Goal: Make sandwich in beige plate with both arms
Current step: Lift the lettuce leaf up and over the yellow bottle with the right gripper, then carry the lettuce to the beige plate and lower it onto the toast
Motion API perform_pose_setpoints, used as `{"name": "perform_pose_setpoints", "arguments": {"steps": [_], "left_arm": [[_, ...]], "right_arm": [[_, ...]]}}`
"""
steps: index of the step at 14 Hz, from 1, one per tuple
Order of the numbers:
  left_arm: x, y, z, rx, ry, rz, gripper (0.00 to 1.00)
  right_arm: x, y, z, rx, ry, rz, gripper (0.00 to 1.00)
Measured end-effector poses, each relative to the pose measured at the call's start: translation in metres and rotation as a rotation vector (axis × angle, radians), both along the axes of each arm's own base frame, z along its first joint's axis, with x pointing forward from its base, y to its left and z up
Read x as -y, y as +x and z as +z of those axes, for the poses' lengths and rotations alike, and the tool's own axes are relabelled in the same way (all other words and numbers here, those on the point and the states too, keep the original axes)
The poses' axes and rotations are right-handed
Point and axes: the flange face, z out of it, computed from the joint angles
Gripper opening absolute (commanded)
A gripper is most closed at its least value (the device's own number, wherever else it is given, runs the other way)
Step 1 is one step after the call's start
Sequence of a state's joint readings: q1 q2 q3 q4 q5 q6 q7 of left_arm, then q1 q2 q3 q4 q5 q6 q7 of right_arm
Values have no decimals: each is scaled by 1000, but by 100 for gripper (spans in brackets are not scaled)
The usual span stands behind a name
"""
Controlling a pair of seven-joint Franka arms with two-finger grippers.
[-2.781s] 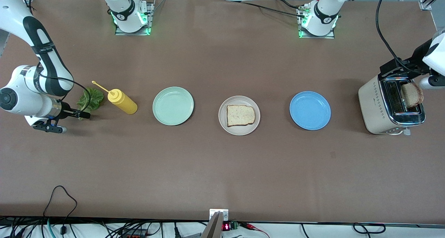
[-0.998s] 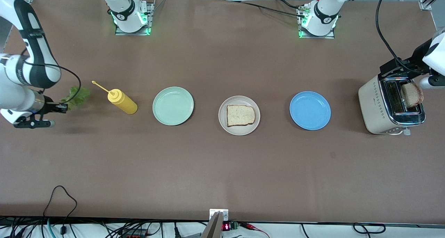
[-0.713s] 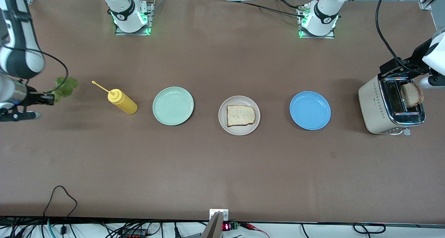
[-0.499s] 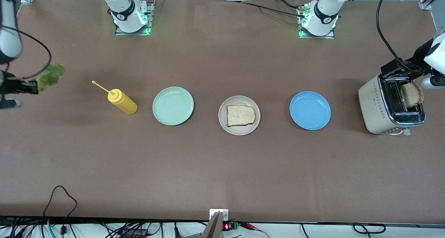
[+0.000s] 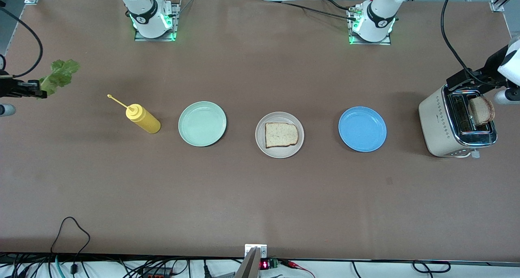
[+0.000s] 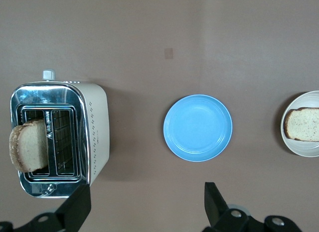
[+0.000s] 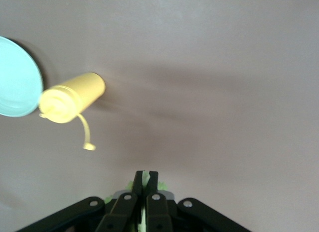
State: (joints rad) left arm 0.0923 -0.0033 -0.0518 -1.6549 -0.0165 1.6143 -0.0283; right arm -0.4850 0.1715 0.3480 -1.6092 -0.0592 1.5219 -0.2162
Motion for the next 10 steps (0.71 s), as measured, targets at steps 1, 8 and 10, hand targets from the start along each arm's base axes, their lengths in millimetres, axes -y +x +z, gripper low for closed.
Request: {"name": "perform_pose_setpoints", "arguments": {"steps": [1, 8, 10], "left_arm": [[0, 0, 0, 0, 0, 0, 100], [0, 0, 0, 1, 0, 0, 100], [0, 0, 0, 1, 0, 0, 100]], "right_arm": [[-18, 1, 1, -8, 7, -44, 0], [-151, 6, -5, -83, 25, -378, 0], [-195, 7, -14, -95, 8, -460, 0]]}}
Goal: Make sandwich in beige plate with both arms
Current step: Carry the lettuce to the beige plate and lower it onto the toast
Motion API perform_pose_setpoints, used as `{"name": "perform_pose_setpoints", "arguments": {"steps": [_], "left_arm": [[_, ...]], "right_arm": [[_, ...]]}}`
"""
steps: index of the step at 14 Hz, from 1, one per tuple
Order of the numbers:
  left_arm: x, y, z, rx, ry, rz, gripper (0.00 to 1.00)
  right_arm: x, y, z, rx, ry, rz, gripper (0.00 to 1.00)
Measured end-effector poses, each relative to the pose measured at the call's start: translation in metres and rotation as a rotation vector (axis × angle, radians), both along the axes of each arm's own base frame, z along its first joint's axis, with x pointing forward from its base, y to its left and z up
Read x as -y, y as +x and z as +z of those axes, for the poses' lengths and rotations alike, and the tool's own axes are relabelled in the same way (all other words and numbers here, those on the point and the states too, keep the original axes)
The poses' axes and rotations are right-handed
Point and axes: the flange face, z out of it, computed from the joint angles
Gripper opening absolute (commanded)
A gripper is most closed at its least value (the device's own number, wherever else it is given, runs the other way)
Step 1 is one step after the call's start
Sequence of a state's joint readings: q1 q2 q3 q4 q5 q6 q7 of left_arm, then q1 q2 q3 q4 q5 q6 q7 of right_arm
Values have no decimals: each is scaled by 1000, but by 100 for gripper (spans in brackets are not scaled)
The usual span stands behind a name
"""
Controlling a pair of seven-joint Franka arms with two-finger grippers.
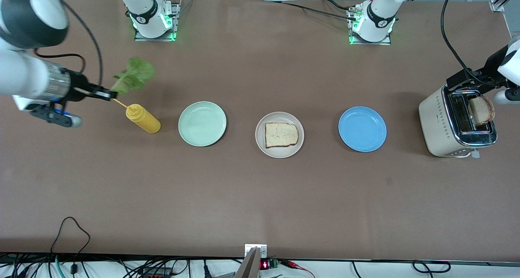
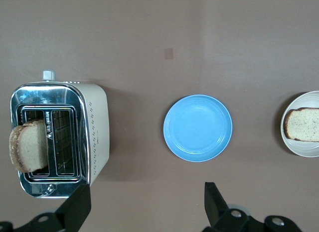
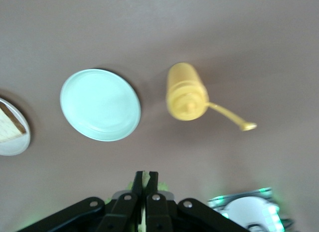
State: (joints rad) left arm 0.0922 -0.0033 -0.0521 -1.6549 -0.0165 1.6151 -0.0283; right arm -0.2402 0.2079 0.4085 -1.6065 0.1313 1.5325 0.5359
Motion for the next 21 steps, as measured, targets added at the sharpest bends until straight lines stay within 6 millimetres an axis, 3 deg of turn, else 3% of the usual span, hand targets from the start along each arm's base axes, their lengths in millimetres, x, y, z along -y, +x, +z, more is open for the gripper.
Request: {"name": "perform_pose_setpoints", "arguments": {"steps": [4, 7, 13, 17, 21], "left_arm": [[0, 0, 0, 0, 0, 0, 100], [0, 0, 0, 0, 0, 0, 100], [0, 0, 0, 3, 0, 0, 100], [0, 1, 0, 5, 0, 0, 100], [1, 1, 0, 5, 0, -2, 100]], "right_arm": [[-79, 4, -26, -29, -4, -193, 0], [-116, 11, -50, -53, 10, -340, 0], [-229, 8, -127, -69, 5, -615, 0], [-267, 11, -175, -62, 37, -768, 0], [-294, 9, -204, -46, 63, -842, 0]]}}
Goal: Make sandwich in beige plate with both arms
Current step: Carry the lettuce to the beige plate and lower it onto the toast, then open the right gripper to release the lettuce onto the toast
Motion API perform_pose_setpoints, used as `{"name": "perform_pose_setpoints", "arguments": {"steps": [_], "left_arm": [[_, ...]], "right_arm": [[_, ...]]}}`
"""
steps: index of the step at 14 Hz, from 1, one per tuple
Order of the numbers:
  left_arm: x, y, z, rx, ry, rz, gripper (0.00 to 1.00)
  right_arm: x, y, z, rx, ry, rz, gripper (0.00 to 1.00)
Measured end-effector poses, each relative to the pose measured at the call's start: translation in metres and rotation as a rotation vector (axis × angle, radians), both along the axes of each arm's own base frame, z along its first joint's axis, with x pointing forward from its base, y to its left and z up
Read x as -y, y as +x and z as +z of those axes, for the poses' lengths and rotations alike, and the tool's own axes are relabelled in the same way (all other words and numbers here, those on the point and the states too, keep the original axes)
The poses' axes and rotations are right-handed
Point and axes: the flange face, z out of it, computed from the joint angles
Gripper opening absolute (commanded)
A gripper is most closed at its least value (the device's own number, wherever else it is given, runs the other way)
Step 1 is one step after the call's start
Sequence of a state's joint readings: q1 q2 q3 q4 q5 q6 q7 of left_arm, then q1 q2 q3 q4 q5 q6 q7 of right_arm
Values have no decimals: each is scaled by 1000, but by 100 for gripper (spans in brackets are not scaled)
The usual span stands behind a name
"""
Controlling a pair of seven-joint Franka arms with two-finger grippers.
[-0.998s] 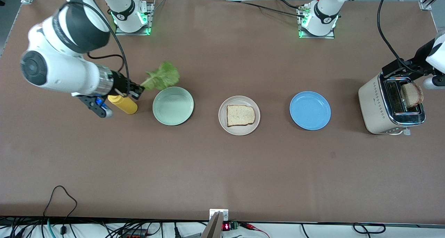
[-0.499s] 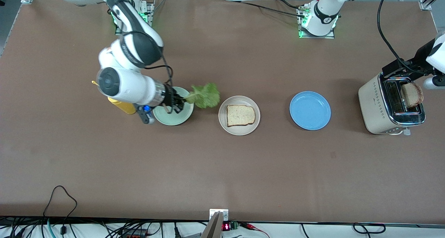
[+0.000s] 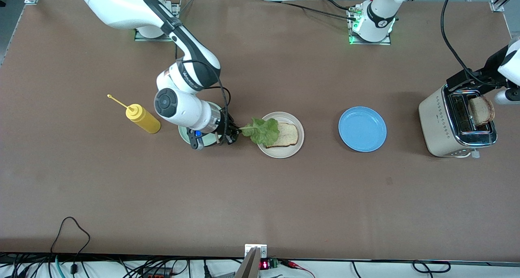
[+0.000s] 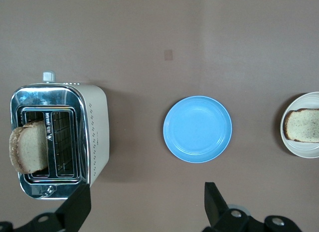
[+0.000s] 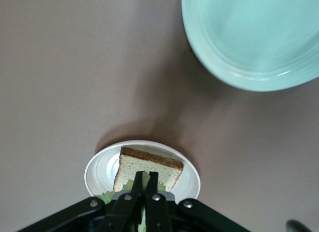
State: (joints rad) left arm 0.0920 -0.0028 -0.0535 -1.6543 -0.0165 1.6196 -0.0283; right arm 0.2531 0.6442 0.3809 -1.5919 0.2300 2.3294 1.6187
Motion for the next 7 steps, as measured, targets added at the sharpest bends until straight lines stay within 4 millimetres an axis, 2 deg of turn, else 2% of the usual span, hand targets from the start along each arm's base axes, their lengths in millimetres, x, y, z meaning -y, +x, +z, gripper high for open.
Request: {"name": "perform_pose_setpoints", "arguments": {"steps": [4, 7], "left_arm": [[1, 0, 0, 0, 0, -2, 100], [1, 0, 0, 1, 0, -2, 100]], "right_arm": [[-21, 5, -6, -2, 22, -34, 0], [-36, 3, -18, 10, 37, -51, 0]]}}
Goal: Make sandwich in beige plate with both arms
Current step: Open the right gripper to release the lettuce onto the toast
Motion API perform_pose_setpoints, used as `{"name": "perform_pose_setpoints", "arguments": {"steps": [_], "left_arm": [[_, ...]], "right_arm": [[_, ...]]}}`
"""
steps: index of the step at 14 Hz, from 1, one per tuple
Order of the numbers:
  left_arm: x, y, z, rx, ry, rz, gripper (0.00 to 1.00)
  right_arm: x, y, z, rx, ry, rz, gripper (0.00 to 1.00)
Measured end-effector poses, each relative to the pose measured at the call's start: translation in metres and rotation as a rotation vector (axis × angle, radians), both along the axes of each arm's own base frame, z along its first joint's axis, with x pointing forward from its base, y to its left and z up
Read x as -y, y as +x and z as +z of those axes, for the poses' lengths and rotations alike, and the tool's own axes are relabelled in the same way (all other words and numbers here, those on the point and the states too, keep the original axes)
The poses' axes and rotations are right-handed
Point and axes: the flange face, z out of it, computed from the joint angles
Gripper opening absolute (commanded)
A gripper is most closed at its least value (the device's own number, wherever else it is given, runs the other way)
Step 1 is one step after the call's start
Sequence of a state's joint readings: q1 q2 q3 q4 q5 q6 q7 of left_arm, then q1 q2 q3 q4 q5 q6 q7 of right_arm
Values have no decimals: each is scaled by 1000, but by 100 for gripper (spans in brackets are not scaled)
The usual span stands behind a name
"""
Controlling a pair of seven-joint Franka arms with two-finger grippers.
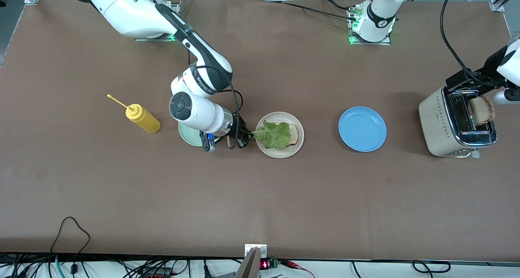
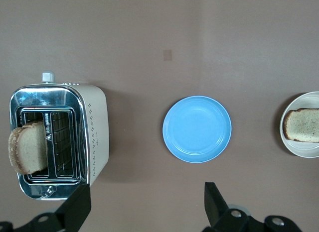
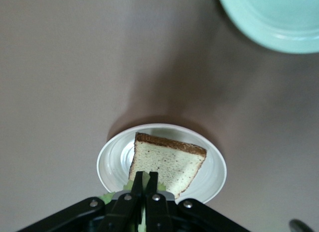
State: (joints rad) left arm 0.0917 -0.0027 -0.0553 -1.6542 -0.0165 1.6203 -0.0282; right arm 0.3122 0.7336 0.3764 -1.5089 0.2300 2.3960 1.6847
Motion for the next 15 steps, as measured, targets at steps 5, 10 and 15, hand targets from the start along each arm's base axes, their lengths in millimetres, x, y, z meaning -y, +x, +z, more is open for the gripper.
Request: {"name": "perform_pose_setpoints", "arguments": {"steps": [5, 10, 15], "left_arm": [[0, 0, 0, 0, 0, 0, 100], [0, 0, 0, 0, 0, 1, 100], [-1, 0, 0, 0, 0, 2, 100]], "right_arm": [[-20, -12, -33, 1, -2, -8, 0], [-21, -13, -47, -6, -13, -12, 21], [-20, -12, -50, 5, -6, -25, 100]]}}
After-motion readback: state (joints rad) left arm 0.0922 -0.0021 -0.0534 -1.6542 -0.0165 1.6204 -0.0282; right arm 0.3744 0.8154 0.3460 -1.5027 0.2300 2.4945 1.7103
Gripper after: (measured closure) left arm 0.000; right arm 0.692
